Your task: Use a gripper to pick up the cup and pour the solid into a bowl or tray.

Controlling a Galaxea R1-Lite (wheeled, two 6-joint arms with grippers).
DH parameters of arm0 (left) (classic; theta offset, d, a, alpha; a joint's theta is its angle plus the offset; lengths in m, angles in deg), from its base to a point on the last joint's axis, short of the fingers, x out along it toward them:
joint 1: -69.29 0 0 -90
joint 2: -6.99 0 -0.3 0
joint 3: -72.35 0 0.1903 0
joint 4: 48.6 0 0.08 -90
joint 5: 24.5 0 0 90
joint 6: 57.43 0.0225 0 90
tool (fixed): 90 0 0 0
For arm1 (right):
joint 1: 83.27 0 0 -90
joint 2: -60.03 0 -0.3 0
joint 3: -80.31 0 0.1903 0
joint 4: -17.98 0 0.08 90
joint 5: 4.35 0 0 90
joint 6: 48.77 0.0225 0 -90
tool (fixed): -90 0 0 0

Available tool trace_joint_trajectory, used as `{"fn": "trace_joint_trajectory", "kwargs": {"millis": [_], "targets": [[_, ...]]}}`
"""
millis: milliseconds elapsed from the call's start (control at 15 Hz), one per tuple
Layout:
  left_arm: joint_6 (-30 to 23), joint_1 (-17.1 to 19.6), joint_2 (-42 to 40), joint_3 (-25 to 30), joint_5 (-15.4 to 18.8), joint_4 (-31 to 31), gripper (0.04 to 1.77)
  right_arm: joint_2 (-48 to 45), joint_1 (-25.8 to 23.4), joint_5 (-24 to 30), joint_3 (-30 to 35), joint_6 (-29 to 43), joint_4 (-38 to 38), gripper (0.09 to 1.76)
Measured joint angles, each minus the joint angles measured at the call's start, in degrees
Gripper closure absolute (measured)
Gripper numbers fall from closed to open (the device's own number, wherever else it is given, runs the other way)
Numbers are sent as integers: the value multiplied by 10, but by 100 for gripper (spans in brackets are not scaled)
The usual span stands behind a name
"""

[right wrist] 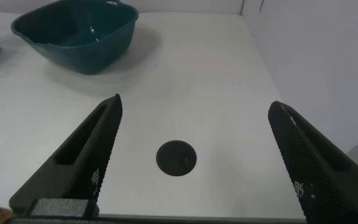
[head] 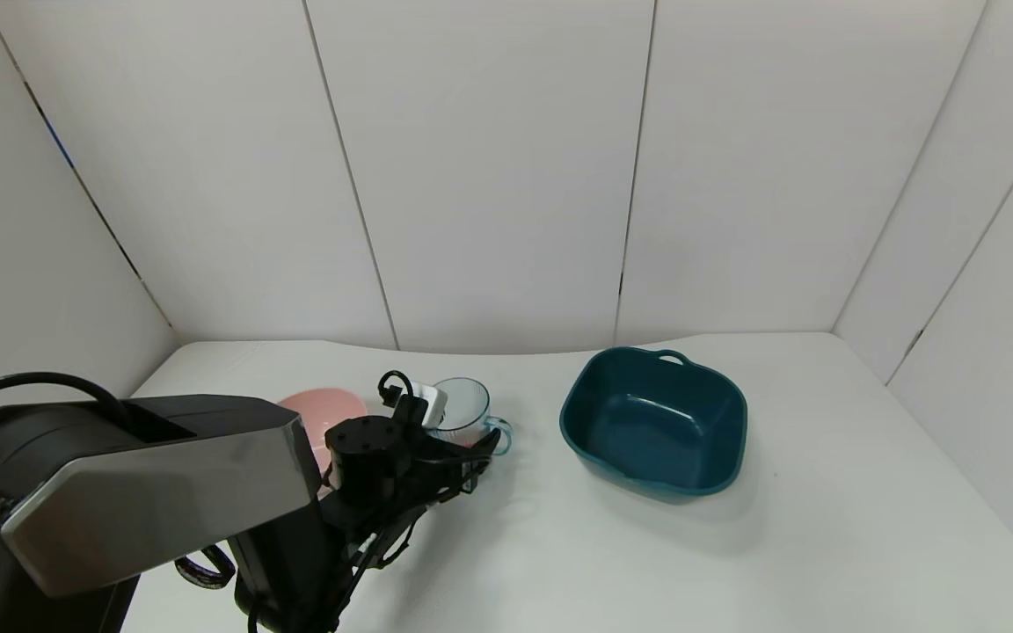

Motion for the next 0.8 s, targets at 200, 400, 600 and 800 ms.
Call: {"fn": "trace_joint_trajectory", "kwargs": {"millis": [200, 400, 600, 800], "targets": [[0, 0, -15, 3, 0, 26, 47, 0, 0, 0, 0, 0, 0, 14], [1, 0, -45, 2, 0, 69, 47, 0, 0, 0, 0, 0, 0, 14], [1, 2, -93, -4, -1, 128, 47, 0, 0, 0, 0, 0, 0, 14], [3, 8, -152, -17, -9, 203, 47, 0, 0, 0, 0, 0, 0, 14]]}}
